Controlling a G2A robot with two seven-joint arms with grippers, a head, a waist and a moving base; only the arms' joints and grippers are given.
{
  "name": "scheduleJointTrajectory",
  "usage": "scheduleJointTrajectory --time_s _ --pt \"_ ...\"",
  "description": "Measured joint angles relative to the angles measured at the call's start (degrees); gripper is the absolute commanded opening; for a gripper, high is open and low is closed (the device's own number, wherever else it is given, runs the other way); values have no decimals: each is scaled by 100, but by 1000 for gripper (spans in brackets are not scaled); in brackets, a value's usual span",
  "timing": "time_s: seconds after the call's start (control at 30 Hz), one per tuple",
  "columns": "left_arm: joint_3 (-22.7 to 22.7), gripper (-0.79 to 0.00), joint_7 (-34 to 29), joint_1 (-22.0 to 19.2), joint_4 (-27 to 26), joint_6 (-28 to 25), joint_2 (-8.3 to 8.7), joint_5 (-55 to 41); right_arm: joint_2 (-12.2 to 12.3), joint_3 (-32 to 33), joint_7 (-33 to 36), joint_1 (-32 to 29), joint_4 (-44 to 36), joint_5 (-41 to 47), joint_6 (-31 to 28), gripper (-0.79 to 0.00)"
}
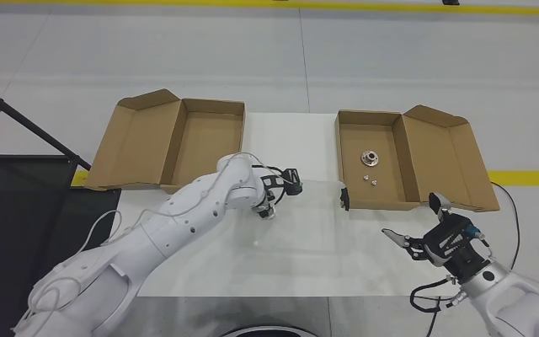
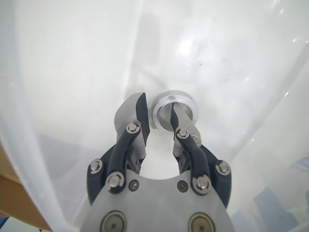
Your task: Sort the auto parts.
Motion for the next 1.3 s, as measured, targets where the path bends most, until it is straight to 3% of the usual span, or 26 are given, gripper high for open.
scheduleJointTrajectory --time_s 0.13,0.43,0.67,0.97,1.3 --pt "16 -785 15 -28 96 -24 -52 -19 0 0 0 0 0 0 0 0" --pt "-76 -785 12 -24 10 -24 -80 9 0 0 0 0 0 0 0 0" --pt "-409 -785 -27 189 -729 -12 80 87 0 0 0 0 0 0 0 0" --pt "-1448 -785 57 912 -2245 107 509 170 0 0 0 0 0 0 0 0" --pt "-3040 -785 1137 2185 -3551 105 925 -42 0 0 0 0 0 0 0 0"
